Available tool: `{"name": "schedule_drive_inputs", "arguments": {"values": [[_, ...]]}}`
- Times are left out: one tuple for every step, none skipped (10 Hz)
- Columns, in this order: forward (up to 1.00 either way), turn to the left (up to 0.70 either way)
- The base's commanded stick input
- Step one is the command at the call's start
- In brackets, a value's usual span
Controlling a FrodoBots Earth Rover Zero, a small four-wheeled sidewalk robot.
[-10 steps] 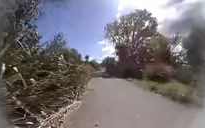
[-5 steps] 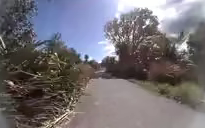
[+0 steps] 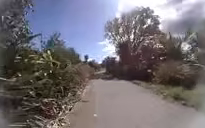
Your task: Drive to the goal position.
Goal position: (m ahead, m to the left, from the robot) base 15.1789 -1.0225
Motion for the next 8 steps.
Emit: {"name": "schedule_drive_inputs", "arguments": {"values": [[1.00, 0.04], [1.00, 0.04], [1.00, 0.04], [1.00, 0.04], [1.00, 0.04], [1.00, 0.04], [1.00, 0.04], [1.00, 0.04]]}}
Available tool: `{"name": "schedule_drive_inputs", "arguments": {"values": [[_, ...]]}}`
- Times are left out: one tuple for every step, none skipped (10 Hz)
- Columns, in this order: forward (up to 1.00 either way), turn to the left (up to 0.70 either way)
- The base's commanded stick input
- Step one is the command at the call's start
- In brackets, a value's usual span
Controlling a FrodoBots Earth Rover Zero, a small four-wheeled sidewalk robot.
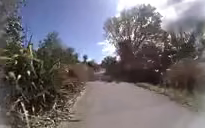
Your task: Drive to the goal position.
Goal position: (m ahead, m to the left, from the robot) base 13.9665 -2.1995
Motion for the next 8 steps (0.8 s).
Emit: {"name": "schedule_drive_inputs", "arguments": {"values": [[1.00, 0.04], [1.00, 0.04], [1.00, 0.04], [1.00, 0.04], [1.00, 0.04], [1.00, 0.04], [1.00, 0.04], [1.00, 0.04]]}}
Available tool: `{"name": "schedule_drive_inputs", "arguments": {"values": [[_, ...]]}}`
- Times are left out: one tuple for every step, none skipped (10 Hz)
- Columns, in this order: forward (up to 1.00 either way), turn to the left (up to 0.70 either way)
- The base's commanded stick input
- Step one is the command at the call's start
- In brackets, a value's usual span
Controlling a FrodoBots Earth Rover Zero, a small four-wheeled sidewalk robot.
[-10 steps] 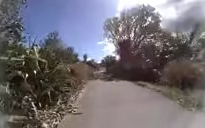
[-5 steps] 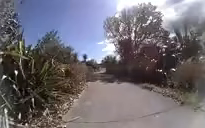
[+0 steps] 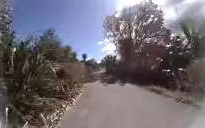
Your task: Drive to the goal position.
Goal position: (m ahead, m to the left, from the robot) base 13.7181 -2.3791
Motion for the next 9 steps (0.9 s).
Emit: {"name": "schedule_drive_inputs", "arguments": {"values": [[1.00, 0.04], [1.00, 0.04], [1.00, 0.04], [1.00, 0.04], [1.00, 0.04], [1.00, 0.04], [1.00, 0.04], [1.00, 0.04], [1.00, 0.04]]}}
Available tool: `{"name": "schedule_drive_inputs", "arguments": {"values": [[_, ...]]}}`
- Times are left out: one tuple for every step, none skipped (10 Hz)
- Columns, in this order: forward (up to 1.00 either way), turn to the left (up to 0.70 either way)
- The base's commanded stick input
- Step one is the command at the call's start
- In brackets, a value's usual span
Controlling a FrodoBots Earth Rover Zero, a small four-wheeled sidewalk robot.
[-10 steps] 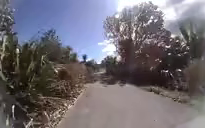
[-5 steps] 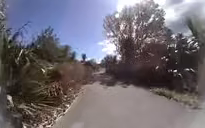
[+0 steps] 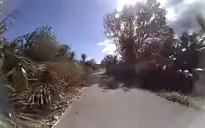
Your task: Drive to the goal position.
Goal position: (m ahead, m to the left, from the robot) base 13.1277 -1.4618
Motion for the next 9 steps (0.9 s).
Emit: {"name": "schedule_drive_inputs", "arguments": {"values": [[1.00, 0.04], [1.00, 0.04], [1.00, 0.04], [1.00, 0.04], [1.00, 0.04], [1.00, 0.03], [1.00, 0.03], [1.00, 0.03], [1.00, 0.03]]}}
